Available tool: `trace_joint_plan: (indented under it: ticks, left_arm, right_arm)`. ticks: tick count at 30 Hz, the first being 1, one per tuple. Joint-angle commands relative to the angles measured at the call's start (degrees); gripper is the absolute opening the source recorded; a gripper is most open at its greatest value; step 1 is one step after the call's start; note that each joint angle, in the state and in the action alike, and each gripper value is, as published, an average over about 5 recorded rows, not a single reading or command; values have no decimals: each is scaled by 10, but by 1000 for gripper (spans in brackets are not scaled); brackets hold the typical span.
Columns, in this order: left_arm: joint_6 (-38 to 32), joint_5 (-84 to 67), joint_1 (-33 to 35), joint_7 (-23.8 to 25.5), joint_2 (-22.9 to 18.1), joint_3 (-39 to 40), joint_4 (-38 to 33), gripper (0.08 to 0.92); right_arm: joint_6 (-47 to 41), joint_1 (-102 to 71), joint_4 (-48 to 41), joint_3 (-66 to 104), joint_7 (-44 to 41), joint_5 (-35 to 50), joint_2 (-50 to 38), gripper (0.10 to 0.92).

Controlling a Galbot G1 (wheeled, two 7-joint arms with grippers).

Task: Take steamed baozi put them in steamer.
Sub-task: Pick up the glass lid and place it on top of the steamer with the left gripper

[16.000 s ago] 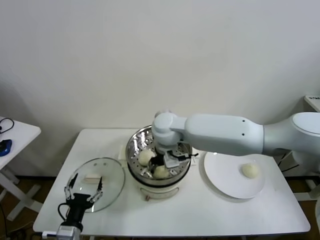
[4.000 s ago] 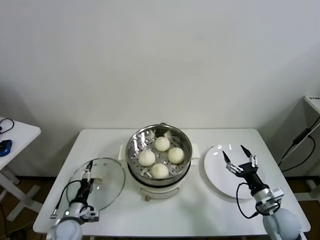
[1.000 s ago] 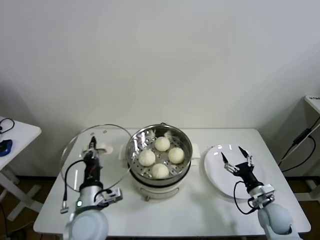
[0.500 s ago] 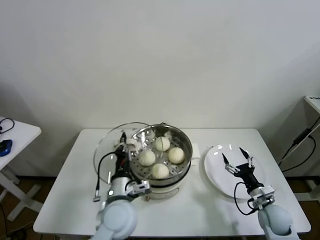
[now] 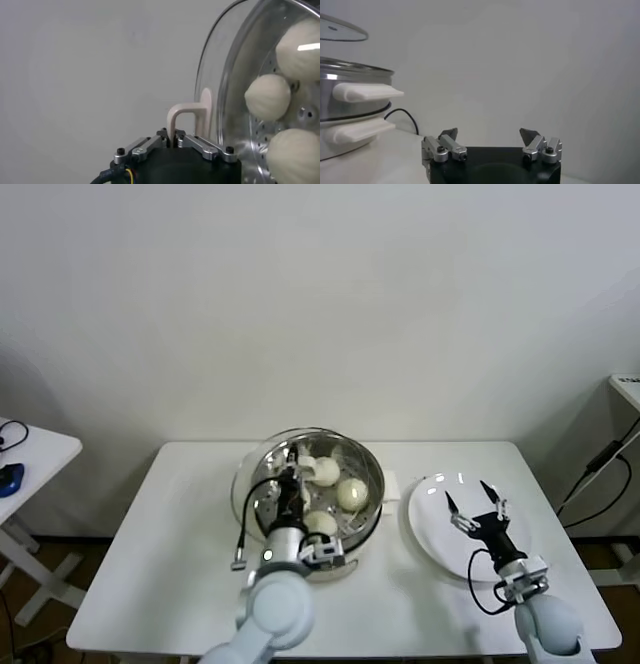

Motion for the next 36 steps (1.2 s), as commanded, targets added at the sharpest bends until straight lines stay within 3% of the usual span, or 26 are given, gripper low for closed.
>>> trace_joint_plan:
  ticks: [1,9,36]
  left_arm:
    - [25,27,-23,16,-50,21,42,152]
    - [25,49,-41,25,-78,23,66,152]
    - [6,76,-54,55,-64,17,103,152]
  right_arm:
    - [2,-2,-2,6,-1,-4,3,823]
    - [3,-2,-5,12,-2,-4,6,823]
    - [9,1,-18,17,-12,-5,15,823]
